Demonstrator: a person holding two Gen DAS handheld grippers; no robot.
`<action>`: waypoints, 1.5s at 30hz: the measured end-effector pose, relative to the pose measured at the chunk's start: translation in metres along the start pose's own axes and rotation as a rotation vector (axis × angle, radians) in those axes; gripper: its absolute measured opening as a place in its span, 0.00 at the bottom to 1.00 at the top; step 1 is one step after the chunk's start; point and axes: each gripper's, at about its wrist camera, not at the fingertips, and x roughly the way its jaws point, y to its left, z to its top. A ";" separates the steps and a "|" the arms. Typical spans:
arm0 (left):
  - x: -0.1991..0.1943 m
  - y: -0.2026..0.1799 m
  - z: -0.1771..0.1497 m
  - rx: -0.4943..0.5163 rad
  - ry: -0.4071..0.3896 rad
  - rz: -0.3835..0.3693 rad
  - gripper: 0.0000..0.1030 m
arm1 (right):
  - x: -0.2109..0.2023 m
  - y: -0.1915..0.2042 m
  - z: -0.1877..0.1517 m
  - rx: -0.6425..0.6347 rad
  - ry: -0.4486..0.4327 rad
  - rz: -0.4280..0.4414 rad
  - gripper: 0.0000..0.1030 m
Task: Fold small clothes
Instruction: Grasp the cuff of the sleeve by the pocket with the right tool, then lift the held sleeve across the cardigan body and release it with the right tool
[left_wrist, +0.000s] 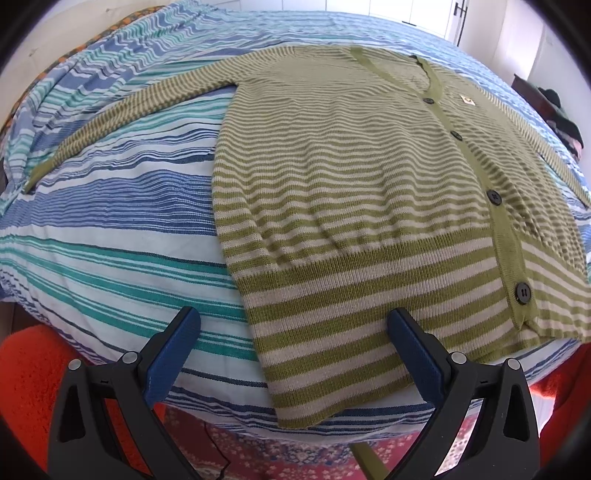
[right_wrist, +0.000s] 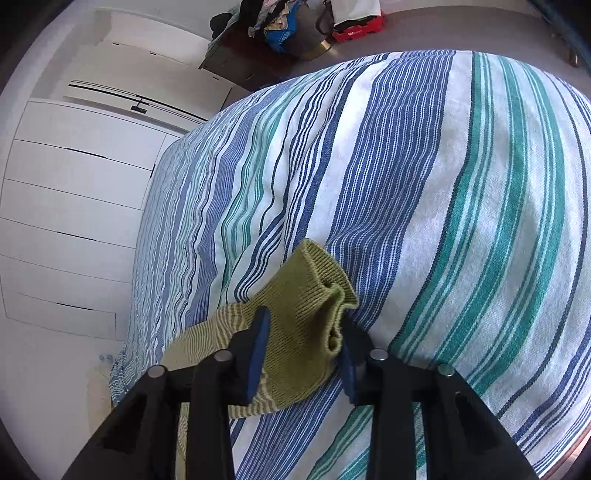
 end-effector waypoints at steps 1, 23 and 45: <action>0.000 0.001 0.000 0.000 -0.002 -0.002 0.98 | -0.005 -0.001 0.002 0.007 -0.014 -0.002 0.07; -0.017 0.042 0.009 -0.109 -0.084 -0.109 0.98 | -0.031 0.471 -0.254 -0.761 0.218 0.492 0.07; -0.001 0.078 0.012 -0.249 -0.037 -0.136 0.98 | 0.188 0.444 -0.467 -0.927 0.666 0.289 0.80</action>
